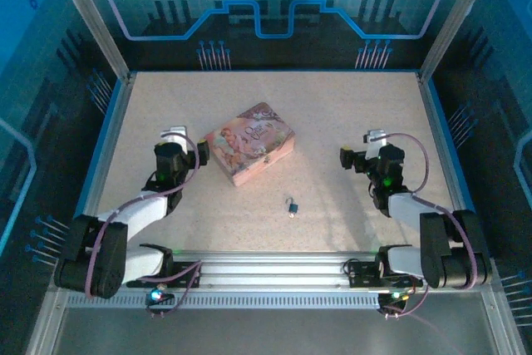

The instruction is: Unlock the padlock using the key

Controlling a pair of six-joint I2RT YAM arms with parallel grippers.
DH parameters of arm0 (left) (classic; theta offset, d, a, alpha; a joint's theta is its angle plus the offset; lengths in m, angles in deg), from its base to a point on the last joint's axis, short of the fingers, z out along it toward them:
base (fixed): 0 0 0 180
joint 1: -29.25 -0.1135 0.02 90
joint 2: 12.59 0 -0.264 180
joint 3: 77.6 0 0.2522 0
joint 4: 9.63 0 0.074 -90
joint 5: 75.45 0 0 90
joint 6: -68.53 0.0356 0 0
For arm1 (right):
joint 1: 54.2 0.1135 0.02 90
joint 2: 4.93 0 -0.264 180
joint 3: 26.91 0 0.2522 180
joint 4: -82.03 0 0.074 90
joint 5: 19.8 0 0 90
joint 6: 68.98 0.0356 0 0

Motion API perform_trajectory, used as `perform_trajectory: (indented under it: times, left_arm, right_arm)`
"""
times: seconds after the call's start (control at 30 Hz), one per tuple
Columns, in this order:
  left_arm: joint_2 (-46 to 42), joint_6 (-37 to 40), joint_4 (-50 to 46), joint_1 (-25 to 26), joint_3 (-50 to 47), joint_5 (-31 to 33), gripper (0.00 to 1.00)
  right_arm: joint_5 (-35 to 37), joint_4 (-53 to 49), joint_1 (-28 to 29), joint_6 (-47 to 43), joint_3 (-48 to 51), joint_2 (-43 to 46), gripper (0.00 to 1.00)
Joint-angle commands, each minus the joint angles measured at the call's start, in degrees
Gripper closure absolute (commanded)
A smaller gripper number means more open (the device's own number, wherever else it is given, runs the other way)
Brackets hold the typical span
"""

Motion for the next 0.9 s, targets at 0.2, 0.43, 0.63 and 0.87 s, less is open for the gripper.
perform_trajectory:
  times: [0.2,0.43,0.63,0.87]
  left_arm:
    - [6.4,6.0,9.8,-0.8,-0.5,-9.9,0.01]
    - [11.2,8.6,21.4,-1.0,-3.6,-8.3,0.01]
    - [20.6,7.2,44.6,-2.4,-10.1,-6.9,0.01]
    - [17.2,0.9,21.7,-7.8,-0.9,-10.7,0.01]
  right_arm:
    - [-0.3,6.5,-0.3,-2.2,-4.6,-11.8,0.00]
    - [0.7,6.4,0.5,-2.8,-5.3,-12.3,0.00]
    - [0.7,6.4,0.5,-2.9,-5.2,-12.2,0.00]
    - [0.8,6.4,0.6,-2.9,-5.2,-12.3,0.00]
